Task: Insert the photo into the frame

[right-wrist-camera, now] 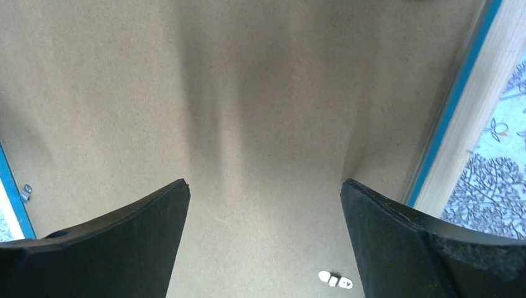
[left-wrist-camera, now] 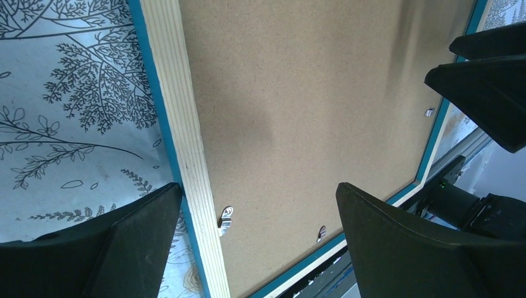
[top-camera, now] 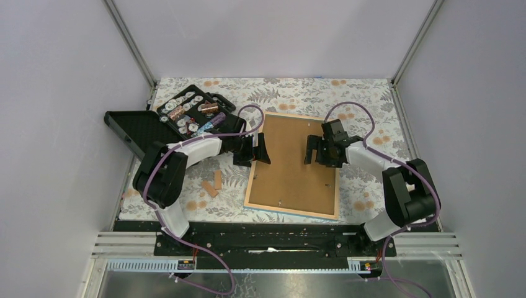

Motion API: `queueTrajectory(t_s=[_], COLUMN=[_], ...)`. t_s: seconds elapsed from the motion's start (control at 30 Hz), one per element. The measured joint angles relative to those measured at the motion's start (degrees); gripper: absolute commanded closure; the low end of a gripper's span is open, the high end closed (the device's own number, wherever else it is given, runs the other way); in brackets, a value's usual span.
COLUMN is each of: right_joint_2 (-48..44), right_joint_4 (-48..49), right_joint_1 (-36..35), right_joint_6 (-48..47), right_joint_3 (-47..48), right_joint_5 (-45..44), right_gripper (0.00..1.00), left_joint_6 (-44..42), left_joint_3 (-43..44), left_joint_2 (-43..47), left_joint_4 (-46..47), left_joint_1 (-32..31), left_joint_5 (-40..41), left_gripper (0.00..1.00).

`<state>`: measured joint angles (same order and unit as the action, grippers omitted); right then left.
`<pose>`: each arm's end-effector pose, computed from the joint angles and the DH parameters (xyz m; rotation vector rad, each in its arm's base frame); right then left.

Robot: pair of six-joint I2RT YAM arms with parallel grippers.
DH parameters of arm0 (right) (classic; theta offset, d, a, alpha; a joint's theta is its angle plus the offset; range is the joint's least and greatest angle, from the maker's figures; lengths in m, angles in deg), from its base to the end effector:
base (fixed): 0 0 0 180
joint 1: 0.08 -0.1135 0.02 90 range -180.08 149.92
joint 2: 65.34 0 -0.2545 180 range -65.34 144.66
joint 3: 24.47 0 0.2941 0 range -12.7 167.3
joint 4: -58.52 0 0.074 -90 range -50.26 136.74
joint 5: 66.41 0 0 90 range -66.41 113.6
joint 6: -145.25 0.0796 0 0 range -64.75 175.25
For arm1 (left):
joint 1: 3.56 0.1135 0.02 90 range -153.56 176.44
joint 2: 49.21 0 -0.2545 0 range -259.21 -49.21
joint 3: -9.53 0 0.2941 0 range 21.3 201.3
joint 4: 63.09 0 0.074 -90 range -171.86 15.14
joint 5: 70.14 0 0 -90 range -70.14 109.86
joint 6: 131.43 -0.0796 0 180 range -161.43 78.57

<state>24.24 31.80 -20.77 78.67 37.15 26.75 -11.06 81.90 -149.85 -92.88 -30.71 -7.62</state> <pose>0.3414 0.1336 0.1049 0.0386 2.5652 0.3723 0.3414 -0.2164 0.1016 0.1139 2.7263 -0.9583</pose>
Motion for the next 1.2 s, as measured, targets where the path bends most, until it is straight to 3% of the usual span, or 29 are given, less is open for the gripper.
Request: queueTrajectory(t_s=[0.27,0.5,0.7,0.9,1.03,1.2], right_joint_2=[-7.43,-11.39,-12.04,-15.63,-15.91,-15.65], right_joint_4=[-9.31,-17.25,-19.85,-21.09,-21.18,-19.02], right_joint_1=[0.00,0.00,0.00,0.00,0.00,0.02], right_joint_6=[4.83,15.43,26.12,32.92,34.32,35.65], right_joint_3=[0.02,-0.13,-2.89,-8.07,-8.46,-9.97], right_joint_5=[-4.31,-6.19,-8.55,-11.98,-13.18,-12.81], right_gripper=[0.00,0.00,0.01,0.10,0.21,0.27], left_joint_6=[-0.11,3.39,4.79,3.56,3.08,2.89], left_joint_3=[0.07,6.45,10.27,9.25,7.82,7.52], left_joint_2=[4.90,6.60,11.69,12.83,12.83,12.94], left_joint_4=[-2.43,-8.68,-8.83,-8.44,-9.03,-9.05], left_joint_1=[-0.68,-2.19,-2.86,-2.84,-2.91,-2.91], left_joint_5=[3.02,6.58,12.13,16.00,16.22,16.00], left_gripper=[0.01,0.01,0.01,0.02,0.02,0.02])
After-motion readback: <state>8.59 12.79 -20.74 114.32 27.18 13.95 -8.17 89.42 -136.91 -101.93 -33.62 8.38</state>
